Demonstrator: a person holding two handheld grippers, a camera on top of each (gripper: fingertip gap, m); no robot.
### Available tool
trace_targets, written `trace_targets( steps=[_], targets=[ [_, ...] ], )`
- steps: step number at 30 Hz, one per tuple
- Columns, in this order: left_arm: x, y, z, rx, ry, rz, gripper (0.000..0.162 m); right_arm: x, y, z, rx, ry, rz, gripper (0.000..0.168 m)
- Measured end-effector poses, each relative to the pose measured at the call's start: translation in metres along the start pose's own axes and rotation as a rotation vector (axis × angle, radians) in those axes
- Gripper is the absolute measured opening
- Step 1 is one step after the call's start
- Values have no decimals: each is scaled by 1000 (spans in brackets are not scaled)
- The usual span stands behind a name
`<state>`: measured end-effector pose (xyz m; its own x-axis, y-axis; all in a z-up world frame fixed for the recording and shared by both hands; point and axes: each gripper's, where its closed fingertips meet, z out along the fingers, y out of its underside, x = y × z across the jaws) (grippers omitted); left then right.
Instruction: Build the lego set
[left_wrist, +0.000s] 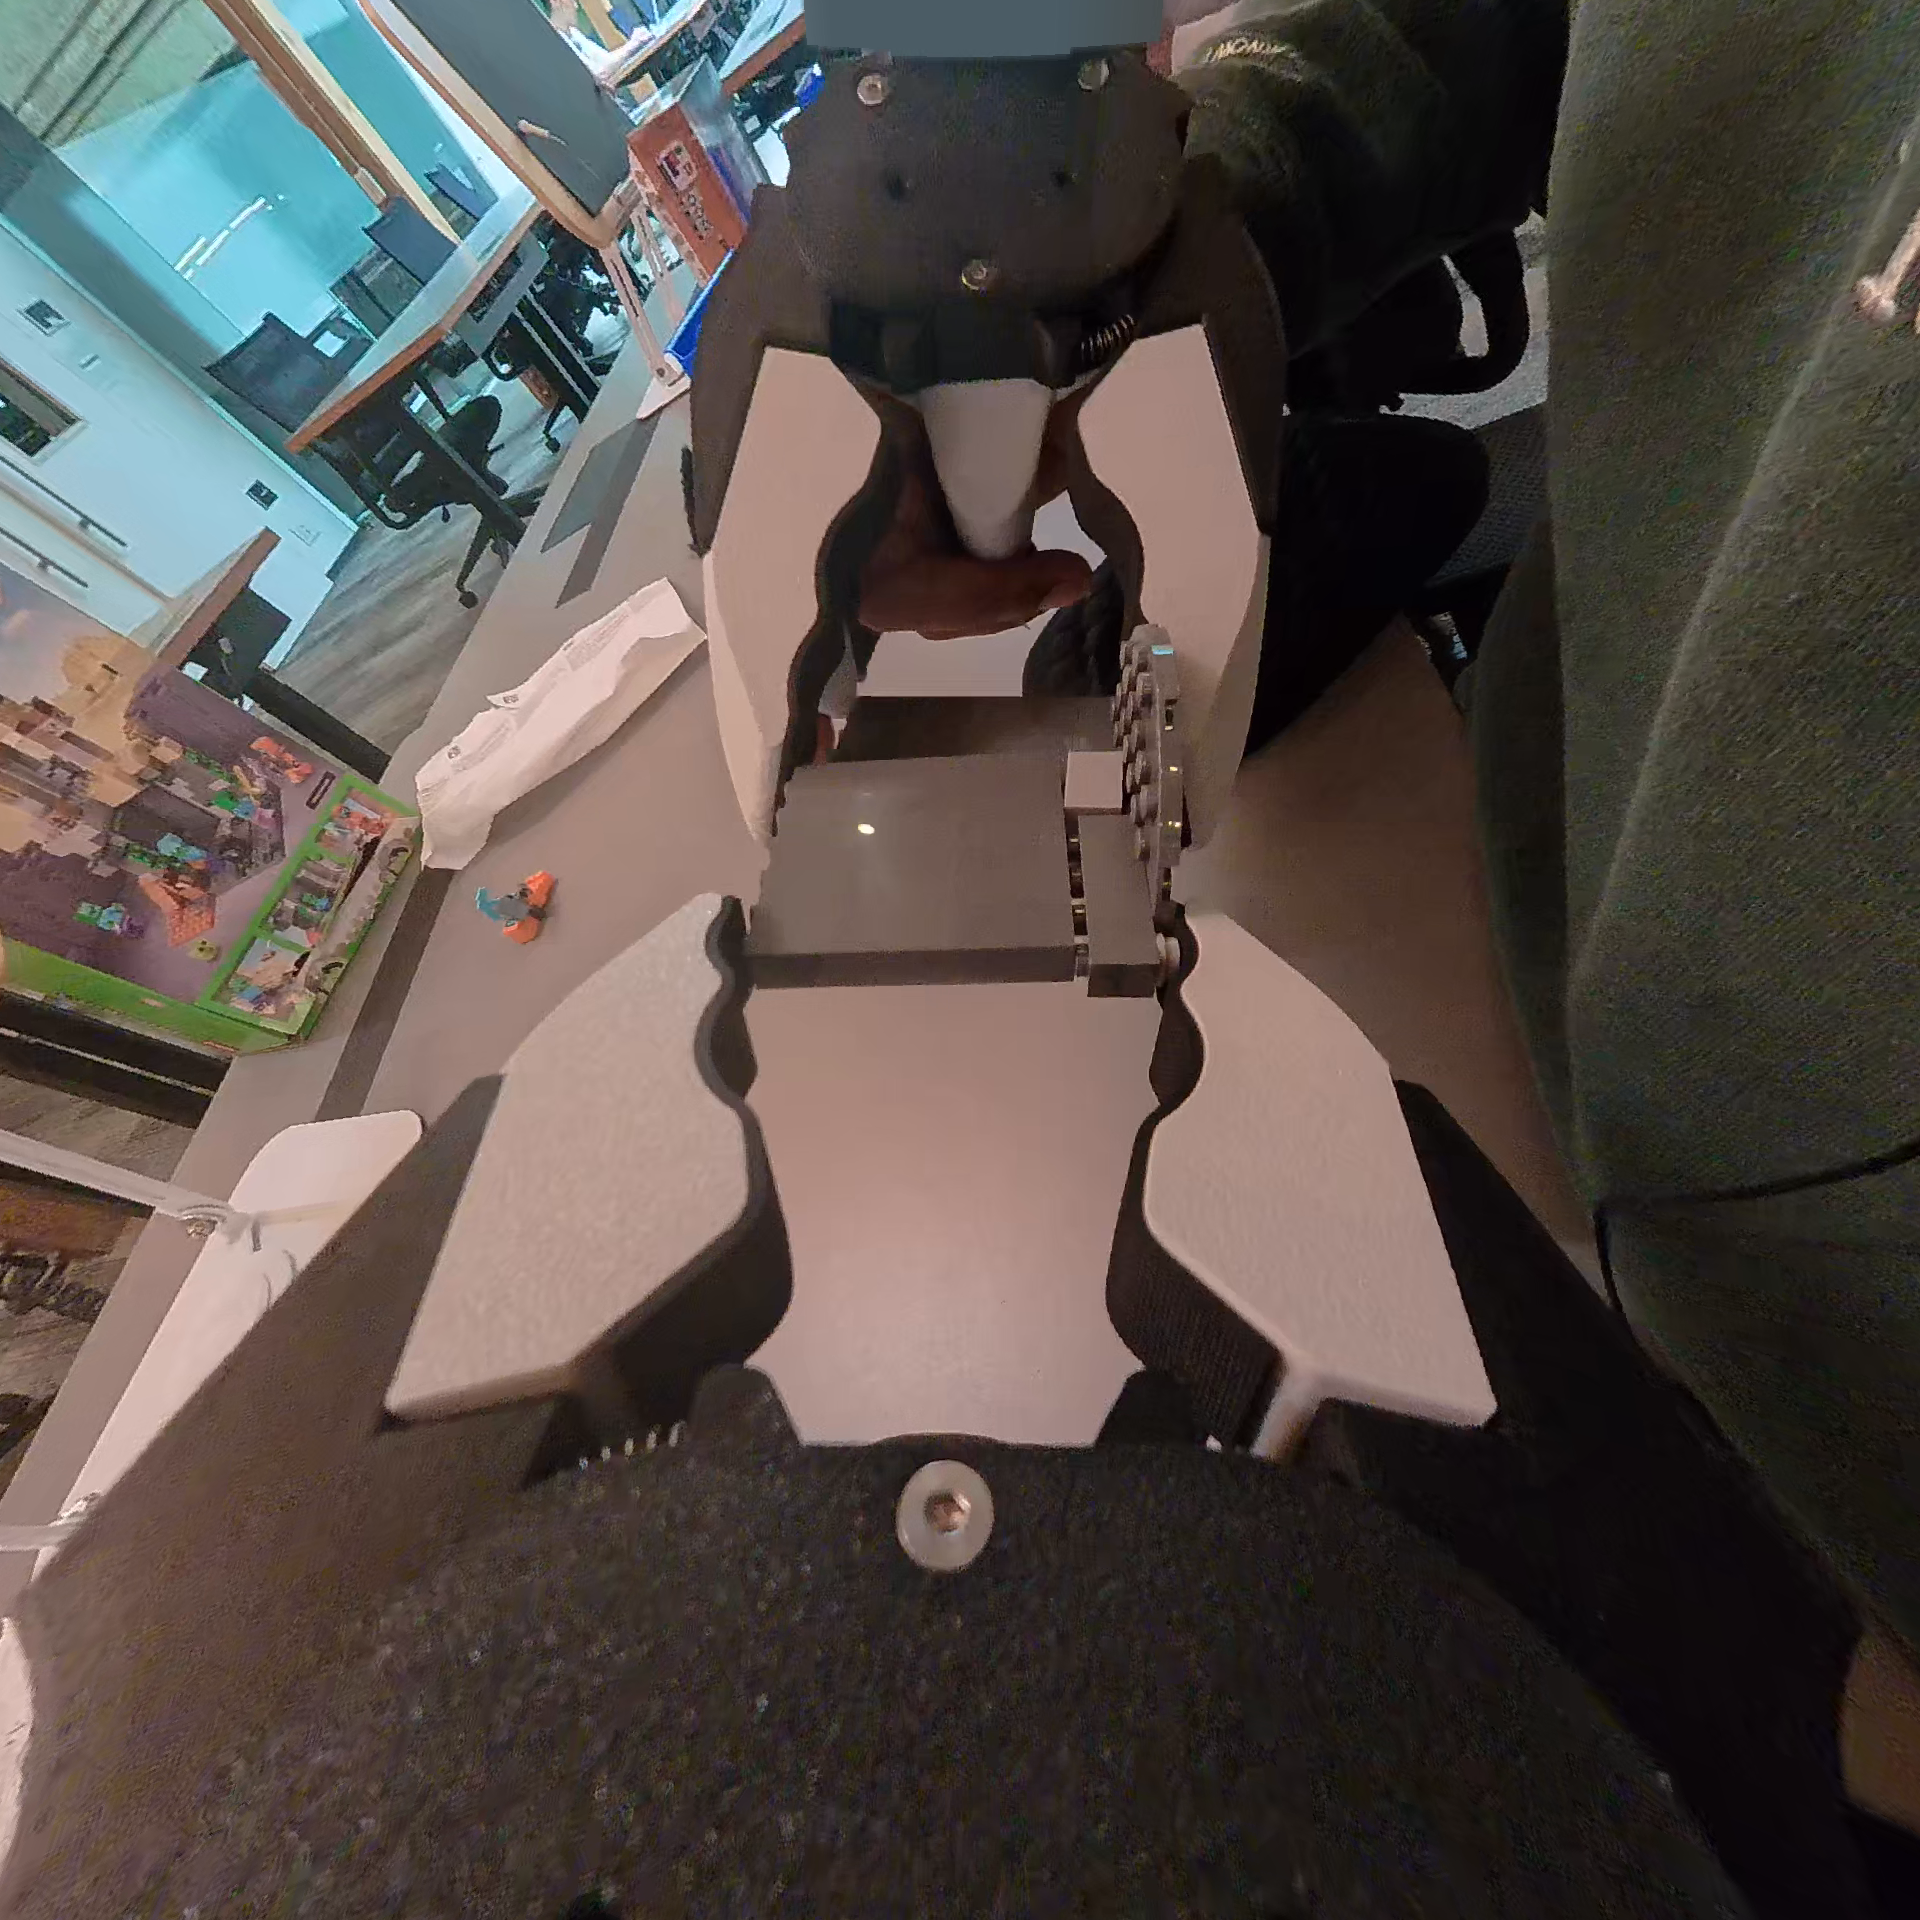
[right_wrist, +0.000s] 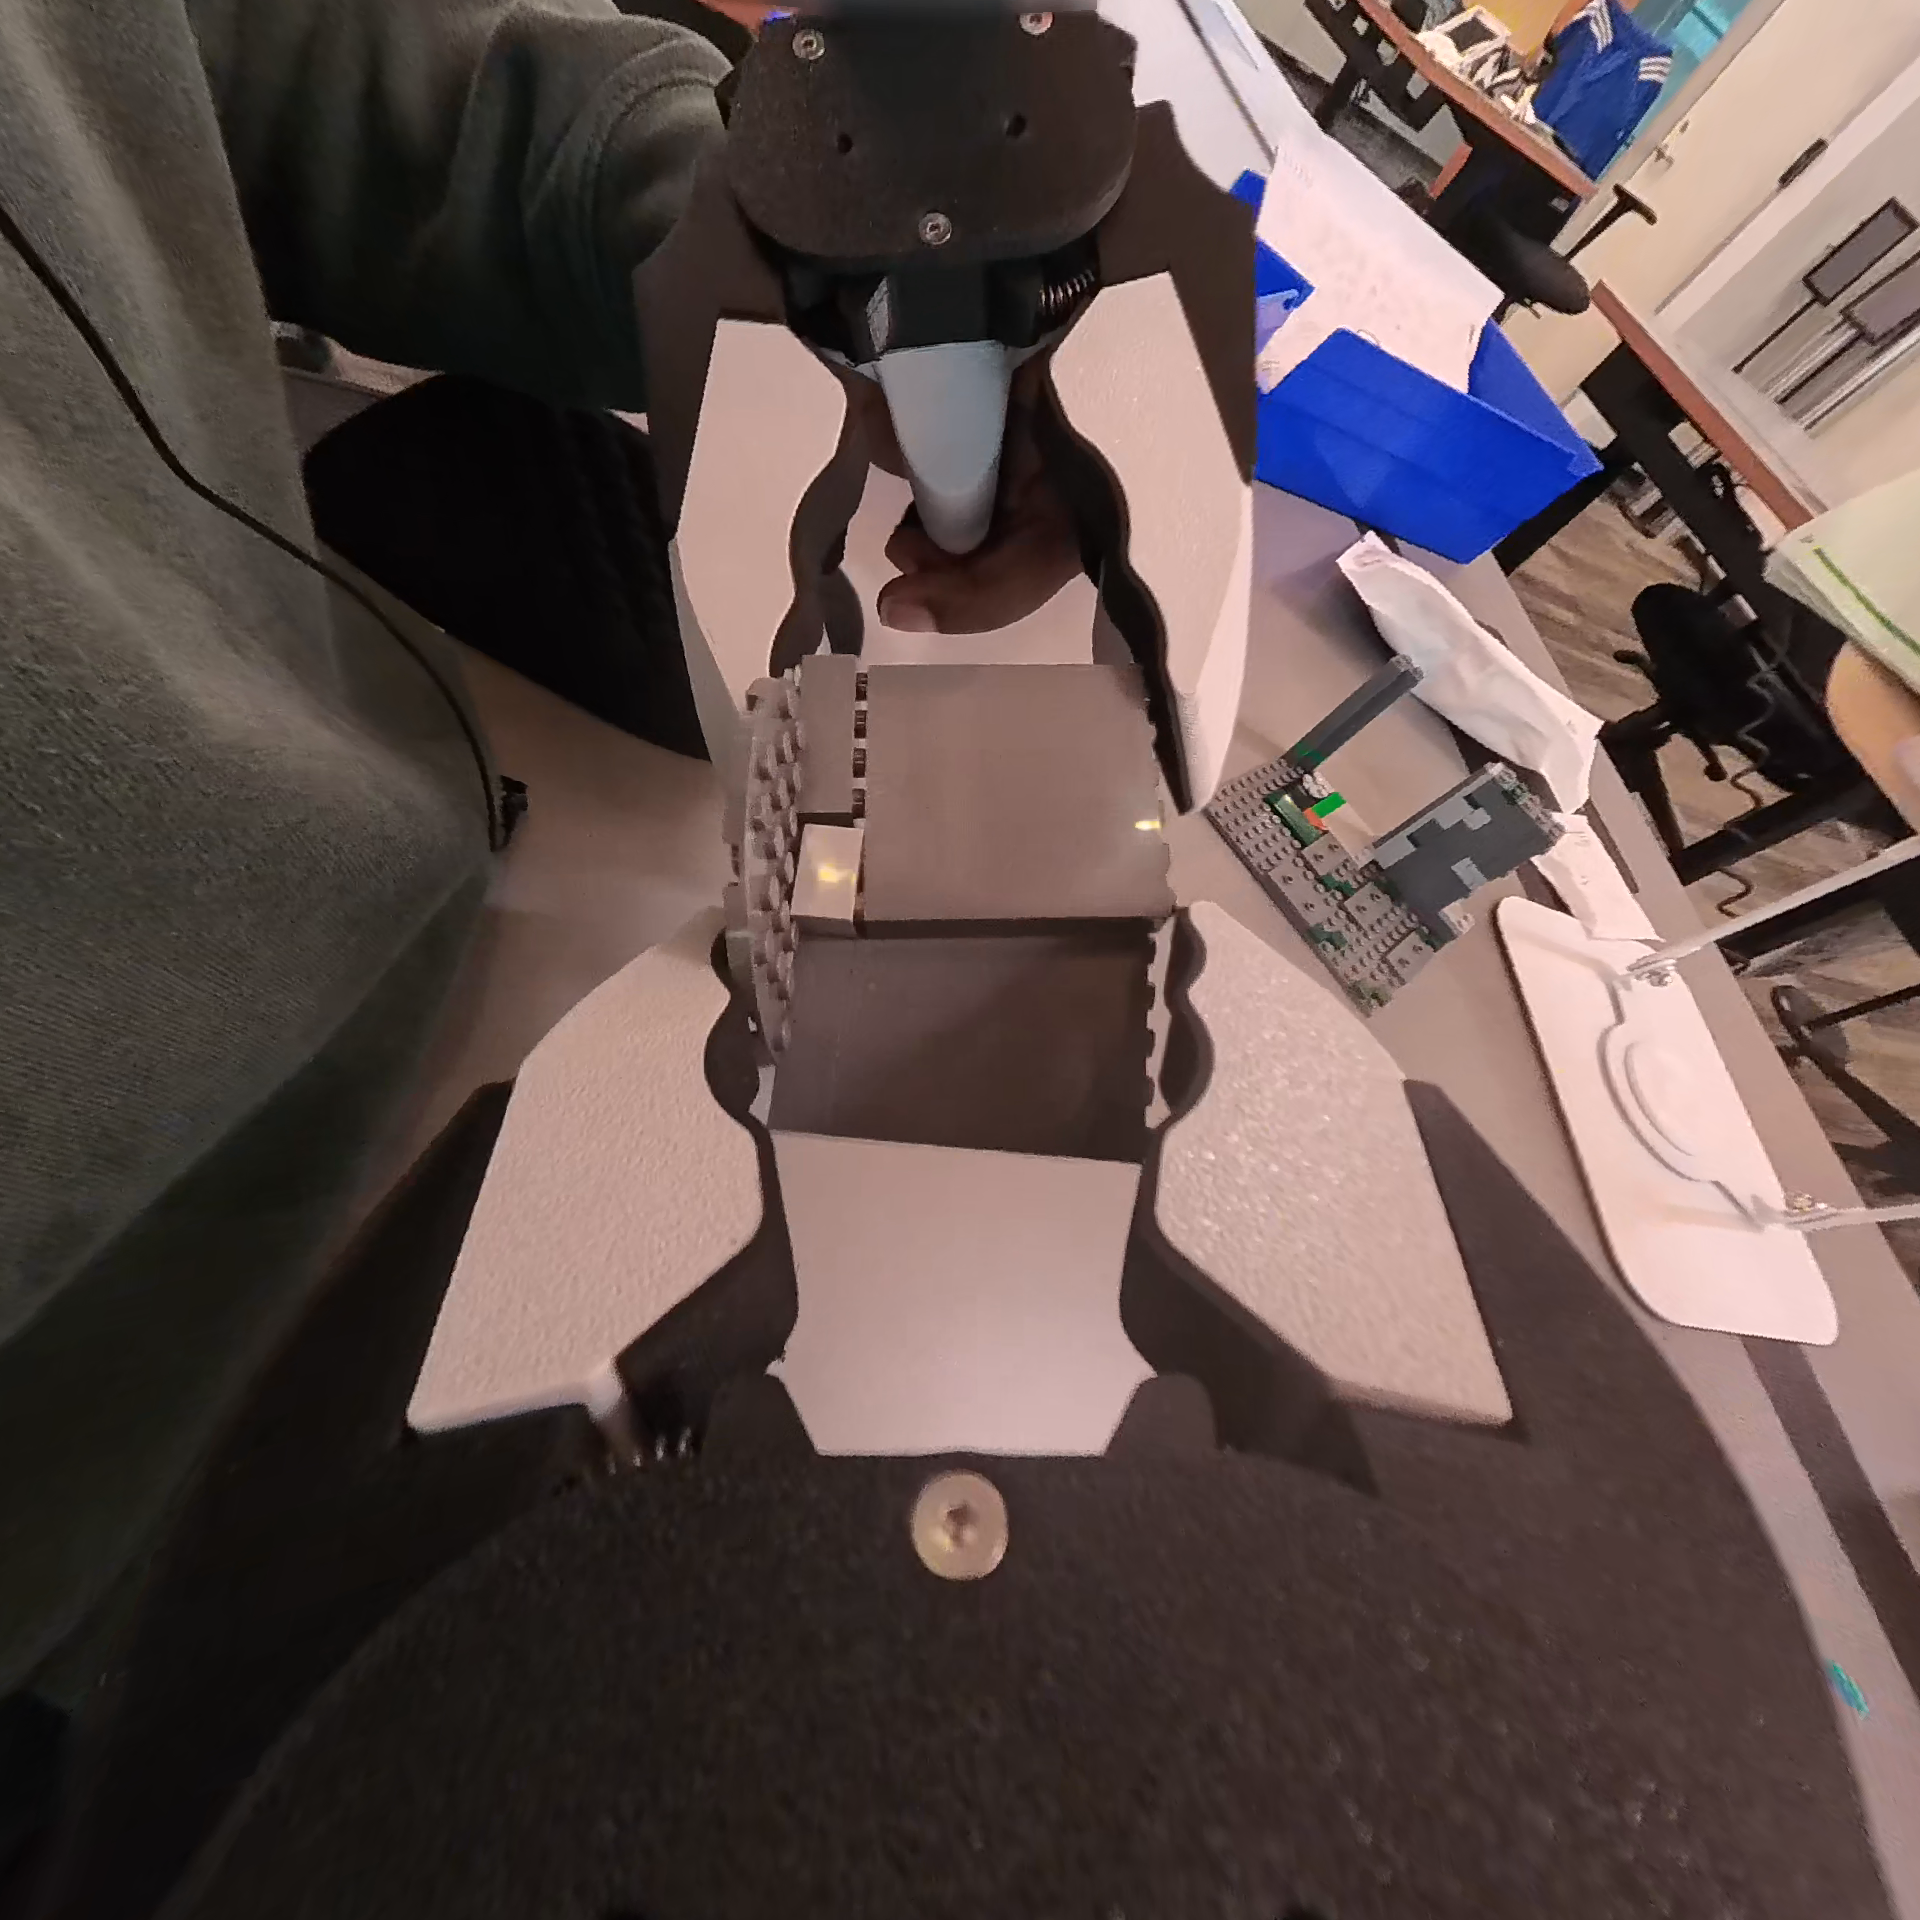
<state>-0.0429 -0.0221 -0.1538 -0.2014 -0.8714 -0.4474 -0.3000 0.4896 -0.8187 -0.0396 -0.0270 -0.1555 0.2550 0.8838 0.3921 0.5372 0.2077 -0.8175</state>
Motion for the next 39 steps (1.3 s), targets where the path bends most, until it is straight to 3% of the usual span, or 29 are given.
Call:
trace_targets(
  steps=[21, 39],
  targets=[
    [-6, -6, -4, 7, -39, 48, 76, 5, -3, -1, 6, 1, 36, 78],
    [-11, 13, 4, -224, 16, 123, 76, 4, 19, 11, -183, -20, 93, 80]
  ],
)
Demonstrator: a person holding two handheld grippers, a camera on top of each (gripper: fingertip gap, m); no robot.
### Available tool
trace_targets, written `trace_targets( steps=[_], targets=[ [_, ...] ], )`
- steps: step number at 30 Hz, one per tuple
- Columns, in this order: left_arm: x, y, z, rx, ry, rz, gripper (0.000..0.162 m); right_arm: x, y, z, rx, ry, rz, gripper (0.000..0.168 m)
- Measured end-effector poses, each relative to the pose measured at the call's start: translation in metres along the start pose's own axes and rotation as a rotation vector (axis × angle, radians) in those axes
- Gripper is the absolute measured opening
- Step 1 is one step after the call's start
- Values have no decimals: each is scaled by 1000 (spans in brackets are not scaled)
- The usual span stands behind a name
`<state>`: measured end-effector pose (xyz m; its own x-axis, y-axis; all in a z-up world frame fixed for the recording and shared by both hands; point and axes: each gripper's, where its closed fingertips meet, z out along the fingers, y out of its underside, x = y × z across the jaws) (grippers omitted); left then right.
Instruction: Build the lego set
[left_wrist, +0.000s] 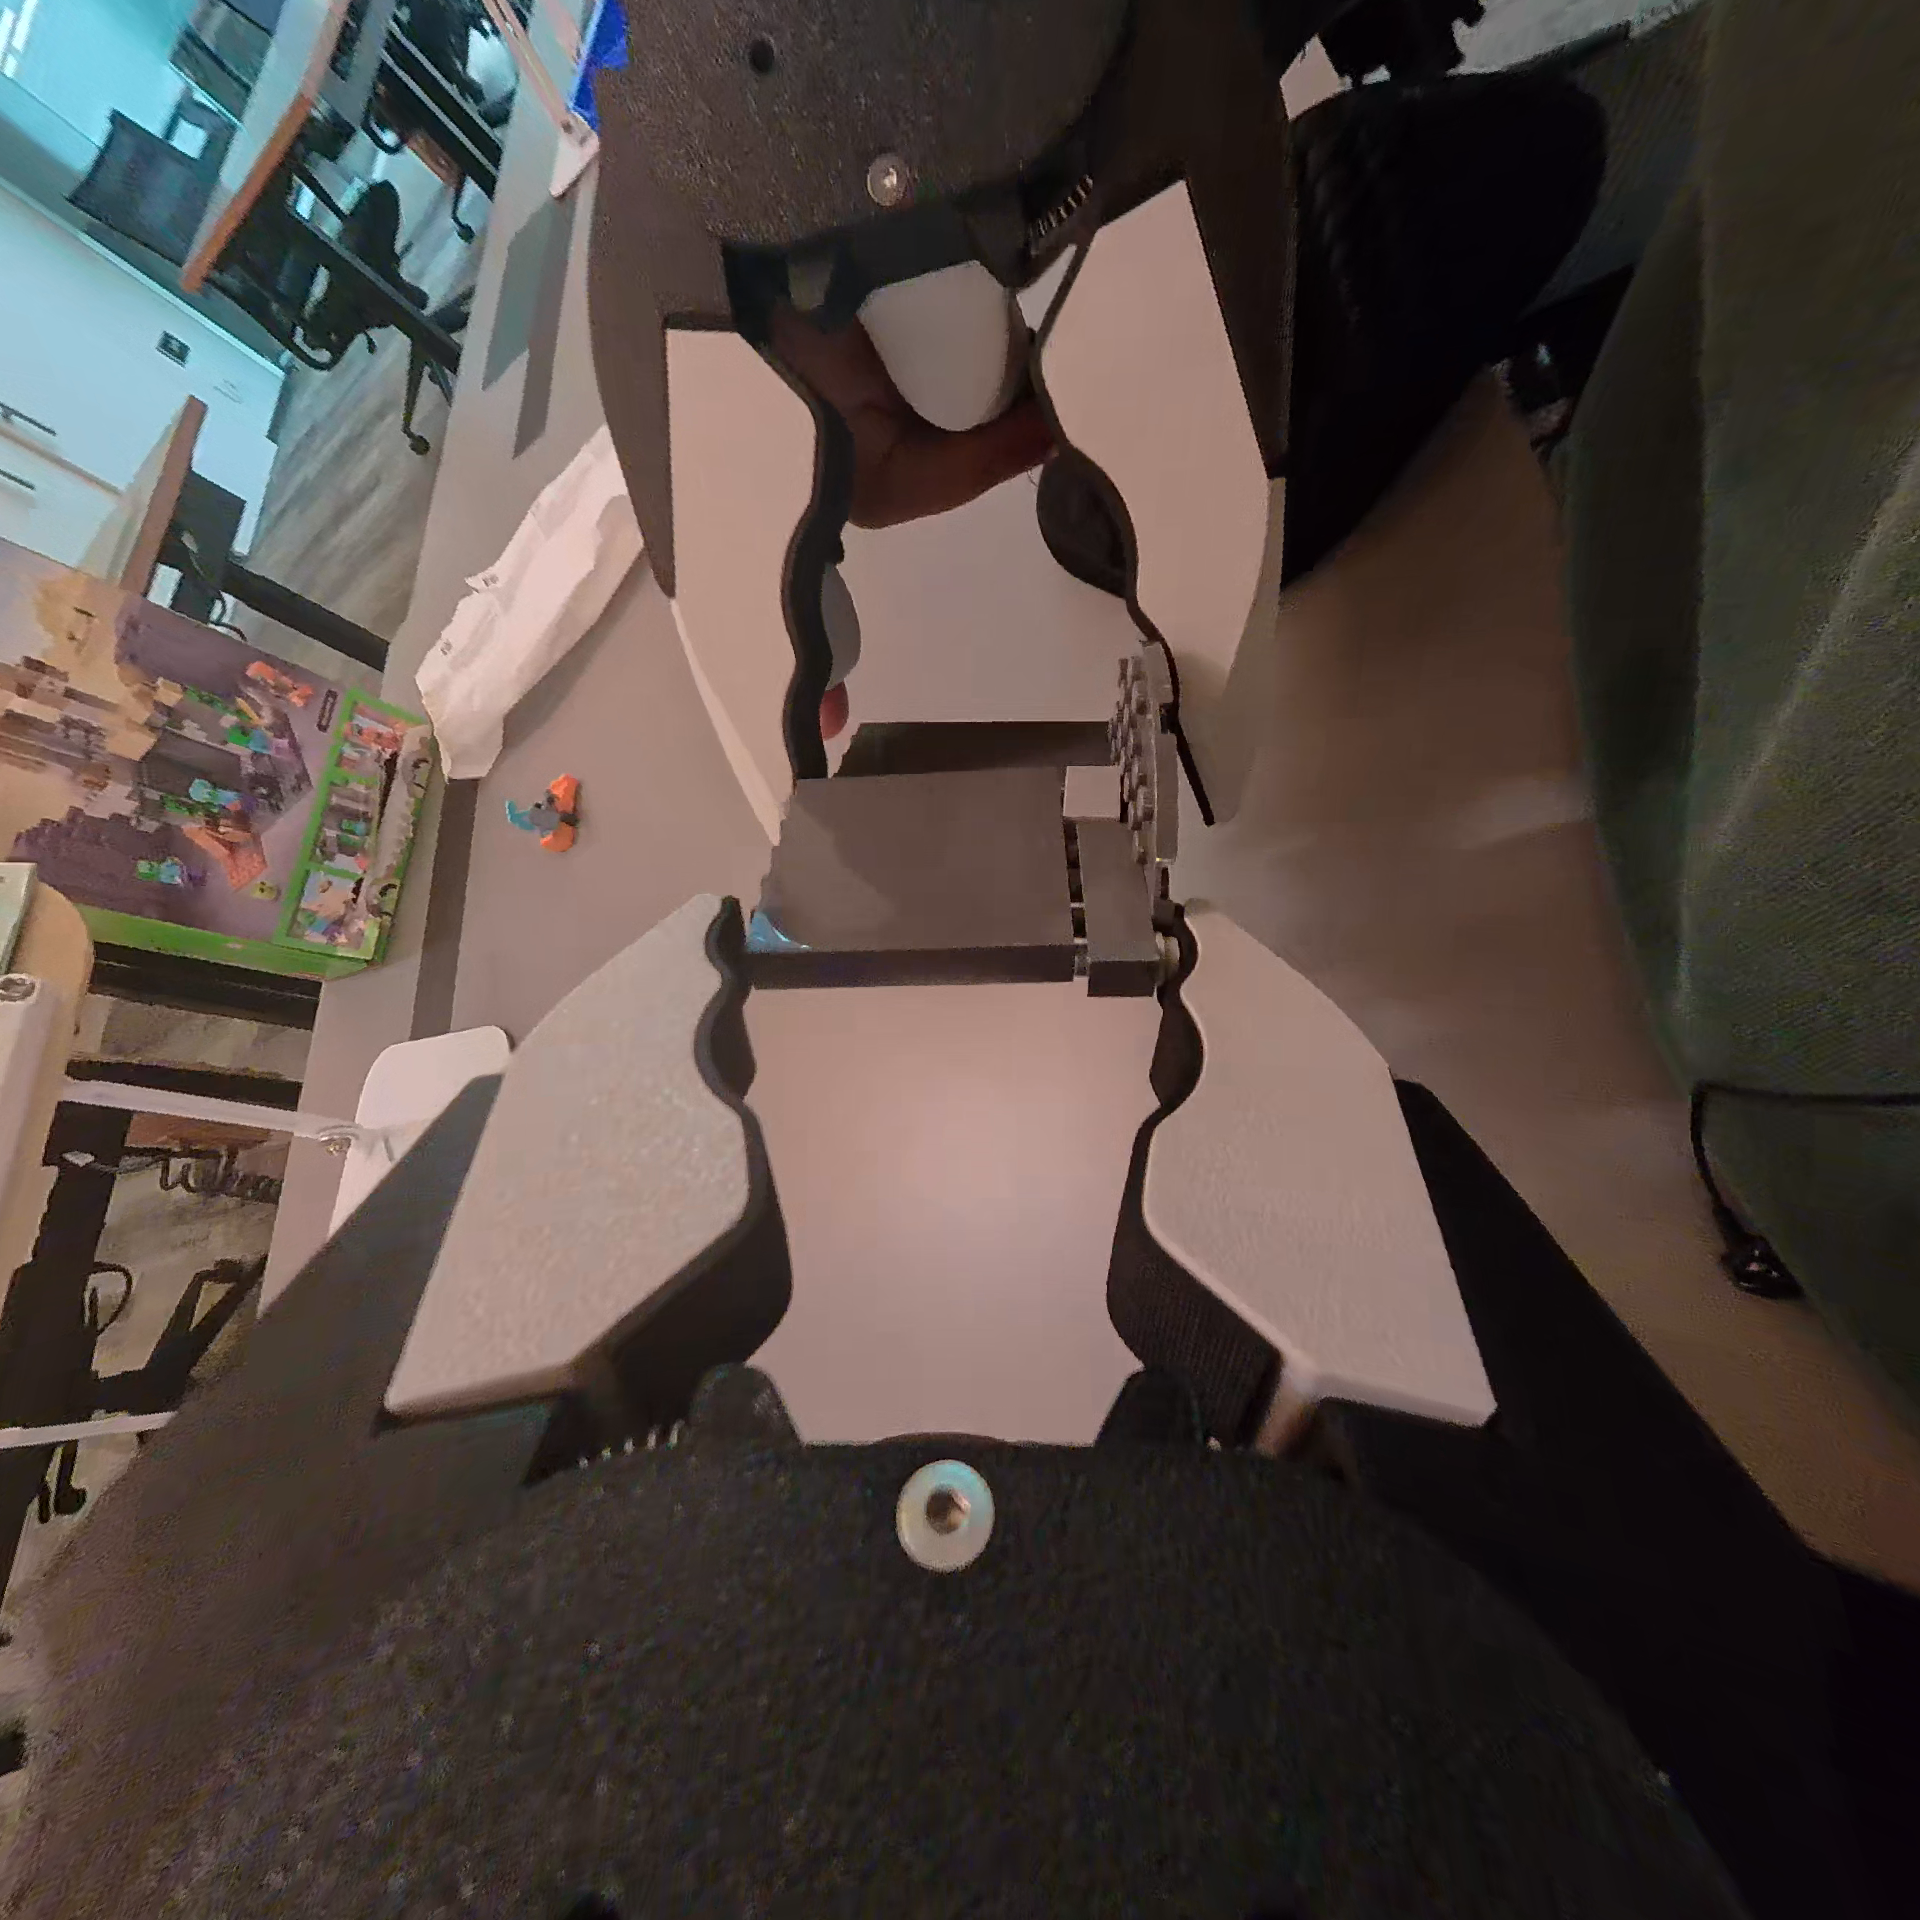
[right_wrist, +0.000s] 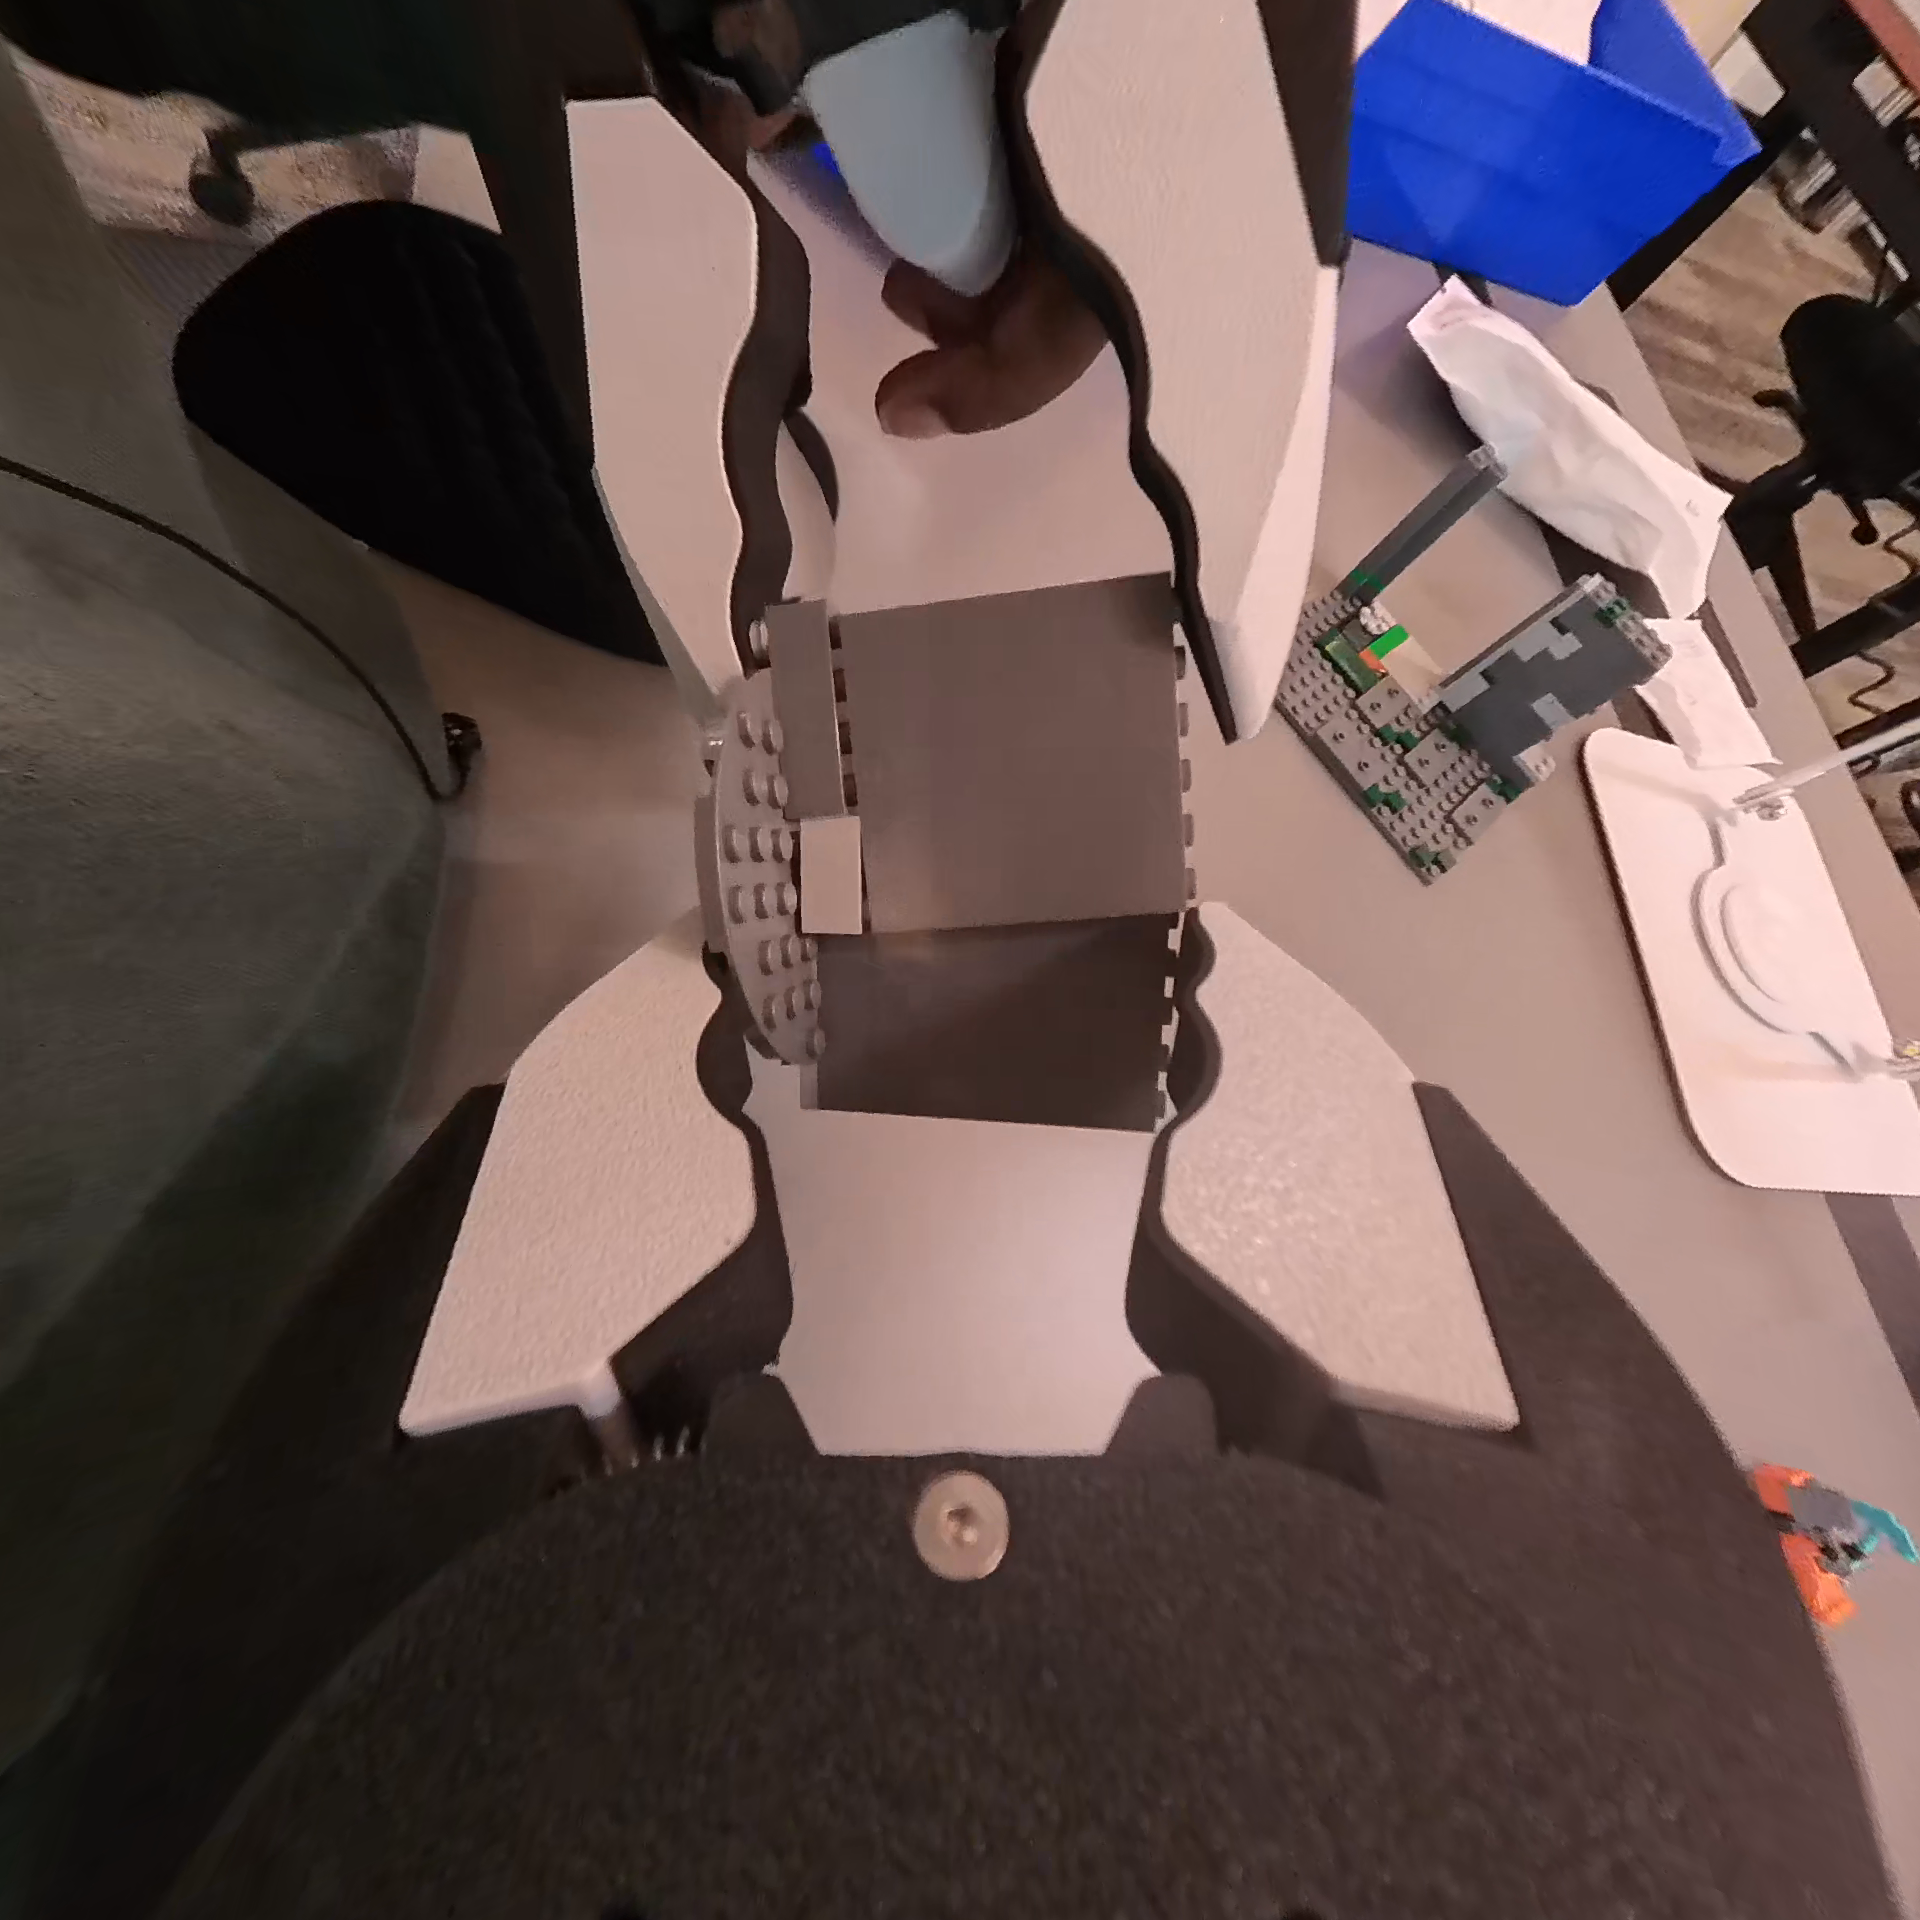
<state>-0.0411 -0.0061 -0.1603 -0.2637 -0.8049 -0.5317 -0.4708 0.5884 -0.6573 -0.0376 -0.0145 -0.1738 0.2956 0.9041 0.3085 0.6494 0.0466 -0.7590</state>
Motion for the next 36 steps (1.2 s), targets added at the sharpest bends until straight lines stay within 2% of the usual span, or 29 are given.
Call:
trace_targets(
  steps=[9, 15, 18, 24, 28, 36],
  targets=[
    [1, 5, 2, -109, 90, 8, 76, -2, 7, 7, -48, -29, 36, 81],
    [2, 5, 4, -105, 124, -8, 76, -2, 9, 10, -33, -28, 45, 81],
    [3, 6, 6, -101, 129, -14, 76, 0, 10, 10, -20, -18, 60, 87],
    [5, 5, 6, -90, 148, -29, 76, -3, 5, 9, 22, -22, 40, 84],
    [6, 1, 5, -75, 163, -35, 77, -2, 3, 6, 42, -5, 14, 73],
    [5, -8, 2, -50, 151, -22, 77, -1, -1, 2, 80, 26, -4, 71]
  ],
)
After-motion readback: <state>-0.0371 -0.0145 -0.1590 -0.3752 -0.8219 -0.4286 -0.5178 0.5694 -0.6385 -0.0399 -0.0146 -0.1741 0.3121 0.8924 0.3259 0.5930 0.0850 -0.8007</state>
